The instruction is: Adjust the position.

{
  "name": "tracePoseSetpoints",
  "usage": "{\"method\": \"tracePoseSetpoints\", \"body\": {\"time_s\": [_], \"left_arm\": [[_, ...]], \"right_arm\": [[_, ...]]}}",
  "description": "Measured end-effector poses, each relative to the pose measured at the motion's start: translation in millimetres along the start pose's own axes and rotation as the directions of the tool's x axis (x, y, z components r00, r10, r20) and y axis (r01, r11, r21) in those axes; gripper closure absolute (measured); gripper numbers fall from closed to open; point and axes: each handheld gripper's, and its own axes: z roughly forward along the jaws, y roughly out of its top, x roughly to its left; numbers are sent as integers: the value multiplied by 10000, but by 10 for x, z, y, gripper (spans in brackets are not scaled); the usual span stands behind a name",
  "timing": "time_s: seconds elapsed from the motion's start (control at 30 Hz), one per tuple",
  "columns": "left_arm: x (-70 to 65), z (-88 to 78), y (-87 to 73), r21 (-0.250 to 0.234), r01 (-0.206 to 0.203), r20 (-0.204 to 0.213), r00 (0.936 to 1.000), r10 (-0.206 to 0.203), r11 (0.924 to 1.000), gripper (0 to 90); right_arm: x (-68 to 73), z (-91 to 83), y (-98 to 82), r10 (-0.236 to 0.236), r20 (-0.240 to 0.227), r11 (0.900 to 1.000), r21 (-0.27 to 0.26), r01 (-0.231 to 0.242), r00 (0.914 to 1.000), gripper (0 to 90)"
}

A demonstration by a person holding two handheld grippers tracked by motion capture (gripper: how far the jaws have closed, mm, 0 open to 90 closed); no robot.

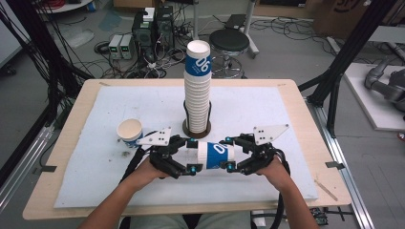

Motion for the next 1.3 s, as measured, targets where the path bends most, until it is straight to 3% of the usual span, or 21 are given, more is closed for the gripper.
{"method": "tracePoseSetpoints", "body": {"time_s": [0.27, 0.4, 0.5, 0.57, 0.67, 0.83, 0.9, 1.03, 1.23, 1.3], "left_arm": [[-6, -17, 23, 322, -236, -101, 9997, 239, 9992, 263], [-21, -20, 116, 933, -547, -245, 9981, 573, 9941, 279], [-27, -15, 186, 1417, -620, -288, 9974, 667, 9880, 284], [-28, -13, 225, 1749, -663, -380, 9965, 740, 9824, 285], [-41, -11, 300, 2490, -851, -552, 9933, 1019, 9648, 284], [-53, 25, 437, 3767, -1140, -661, 9866, 1494, 9193, 284], [-52, 55, 499, 4309, -1207, -696, 9836, 1662, 8943, 283], [-48, 103, 605, 5002, -1325, -623, 9802, 1881, 8557, 283], [-60, 187, 699, 5634, -1488, -369, 9781, 2047, 8127, 280], [-68, 212, 719, 5748, -1453, -387, 9782, 2041, 8053, 280]], "right_arm": [[13, 5, -10, 29, -2, 9999, 164, -29, 10000, 320], [17, 15, -4, 167, 167, 9993, 329, -172, 9997, 300], [19, 25, 9, 447, 461, 9981, 408, -466, 9979, 201], [20, 11, 27, 502, 649, 9978, 407, -529, 9966, 200], [36, -11, 74, 260, 927, 9971, 686, -324, 9954, 193], [104, 19, 177, -502, 1277, 9844, 1736, 275, 9905, 193], [122, 52, 225, -849, 1321, 9719, 2294, 528, 9876, 193], [137, 136, 303, -1486, 1460, 9377, 3350, 925, 9781, 193], [125, 233, 392, -1969, 1404, 9027, 4121, 1235, 9703, 193], [126, 259, 411, -2046, 1285, 8934, 4296, 1314, 9704, 193]]}}
